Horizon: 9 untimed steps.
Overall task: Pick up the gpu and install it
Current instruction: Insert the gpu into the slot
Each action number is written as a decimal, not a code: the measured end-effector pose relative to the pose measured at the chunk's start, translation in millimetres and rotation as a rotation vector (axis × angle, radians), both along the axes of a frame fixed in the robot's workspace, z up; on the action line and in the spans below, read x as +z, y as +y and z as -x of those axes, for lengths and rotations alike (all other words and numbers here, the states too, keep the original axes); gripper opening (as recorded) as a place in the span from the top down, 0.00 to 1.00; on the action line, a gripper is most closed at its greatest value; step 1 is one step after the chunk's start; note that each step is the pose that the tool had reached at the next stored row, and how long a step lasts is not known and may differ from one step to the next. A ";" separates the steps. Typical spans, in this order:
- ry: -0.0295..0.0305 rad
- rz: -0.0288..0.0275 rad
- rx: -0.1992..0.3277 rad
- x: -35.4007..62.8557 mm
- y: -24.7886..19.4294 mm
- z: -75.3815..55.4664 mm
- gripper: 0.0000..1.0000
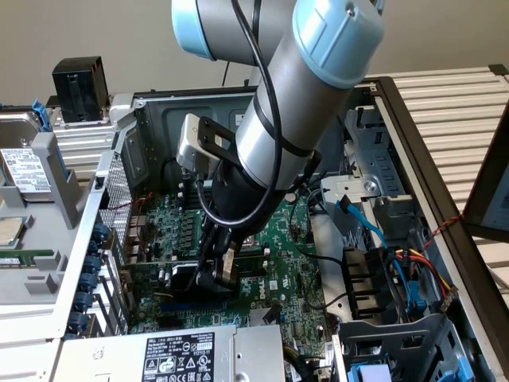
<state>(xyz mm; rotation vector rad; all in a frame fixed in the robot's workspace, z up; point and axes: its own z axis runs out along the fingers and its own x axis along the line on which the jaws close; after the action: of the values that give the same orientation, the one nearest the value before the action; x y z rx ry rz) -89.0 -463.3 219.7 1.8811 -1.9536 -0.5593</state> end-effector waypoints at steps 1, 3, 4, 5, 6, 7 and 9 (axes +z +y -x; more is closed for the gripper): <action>-0.0003 0.0000 0.000 0.0 0.0 0.0 0.73; -0.0005 -0.0001 0.003 0.0 0.0 0.0 0.73; -0.0006 -0.0001 0.005 0.0 0.1 0.0 0.73; -0.0007 -0.0001 0.007 0.0 0.1 -0.1 0.73; -0.0008 -0.0001 0.009 0.0 0.1 0.0 0.73; -0.0009 0.0000 0.011 0.1 0.1 0.0 0.73; -0.0011 0.0002 0.012 0.0 0.0 0.0 0.73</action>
<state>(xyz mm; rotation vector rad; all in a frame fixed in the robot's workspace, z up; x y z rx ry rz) -88.9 -463.2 219.7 1.8923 -1.9415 -0.5547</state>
